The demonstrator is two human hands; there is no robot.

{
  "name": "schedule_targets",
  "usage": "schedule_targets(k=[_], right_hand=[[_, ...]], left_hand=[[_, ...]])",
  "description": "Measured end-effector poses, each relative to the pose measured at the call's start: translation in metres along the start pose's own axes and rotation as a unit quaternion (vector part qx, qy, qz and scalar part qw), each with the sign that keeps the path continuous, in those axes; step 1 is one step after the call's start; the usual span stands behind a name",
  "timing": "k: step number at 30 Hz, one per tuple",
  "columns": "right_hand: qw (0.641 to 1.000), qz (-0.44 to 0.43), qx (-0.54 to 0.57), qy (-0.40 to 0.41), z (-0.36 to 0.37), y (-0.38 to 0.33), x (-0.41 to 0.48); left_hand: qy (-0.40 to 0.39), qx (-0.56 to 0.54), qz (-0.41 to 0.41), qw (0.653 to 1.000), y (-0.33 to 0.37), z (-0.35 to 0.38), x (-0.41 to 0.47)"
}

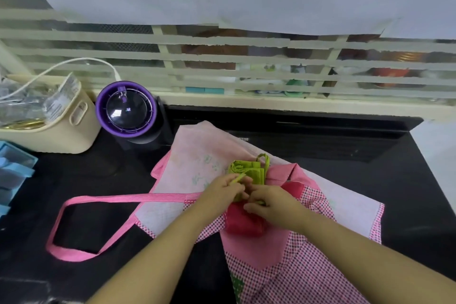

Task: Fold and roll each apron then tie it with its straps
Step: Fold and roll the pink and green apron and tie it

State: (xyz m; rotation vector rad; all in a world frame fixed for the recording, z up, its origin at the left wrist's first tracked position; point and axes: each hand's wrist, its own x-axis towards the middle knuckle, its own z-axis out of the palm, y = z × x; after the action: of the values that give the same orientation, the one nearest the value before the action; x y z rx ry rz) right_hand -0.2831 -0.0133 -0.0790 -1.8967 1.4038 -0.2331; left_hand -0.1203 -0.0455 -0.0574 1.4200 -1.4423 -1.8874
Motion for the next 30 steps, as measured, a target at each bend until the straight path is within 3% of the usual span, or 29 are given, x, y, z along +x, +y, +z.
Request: schedule_targets(k=[4, 11, 13, 17, 21, 23, 27, 30], right_hand=[[0.993, 0.053, 0.106, -0.021, -0.02, -0.004, -0.008], [0.997, 0.025, 0.009, -0.068, -0.059, -0.043, 0.001], [0.995, 0.028, 0.086, -0.046, -0.063, -0.057, 0.008], [0.958, 0.119, 0.259, -0.007, -0.068, -0.049, 0.013], [0.993, 0.092, 0.039, -0.062, -0.051, -0.013, -0.001], [0.995, 0.091, 0.027, -0.02, -0.039, -0.005, -0.007], [0.979, 0.105, 0.086, 0.154, -0.019, -0.006, -0.013], [0.965, 0.11, 0.096, 0.219, -0.005, -0.01, -0.016]], left_hand=[[-0.05, 0.105, 0.009, 0.993, -0.007, 0.001, 0.001], [-0.016, 0.207, 0.118, 0.971, -0.017, 0.012, 0.007], [-0.007, 0.206, 0.114, 0.972, -0.015, 0.017, 0.006], [0.002, 0.162, 0.077, 0.984, -0.011, 0.022, 0.003], [-0.006, 0.153, 0.068, 0.986, -0.013, 0.019, 0.006], [-0.014, 0.149, 0.075, 0.986, -0.012, 0.019, 0.006], [0.019, 0.149, 0.095, 0.984, -0.006, 0.016, 0.008], [0.038, 0.198, 0.108, 0.974, -0.002, 0.018, 0.012]])
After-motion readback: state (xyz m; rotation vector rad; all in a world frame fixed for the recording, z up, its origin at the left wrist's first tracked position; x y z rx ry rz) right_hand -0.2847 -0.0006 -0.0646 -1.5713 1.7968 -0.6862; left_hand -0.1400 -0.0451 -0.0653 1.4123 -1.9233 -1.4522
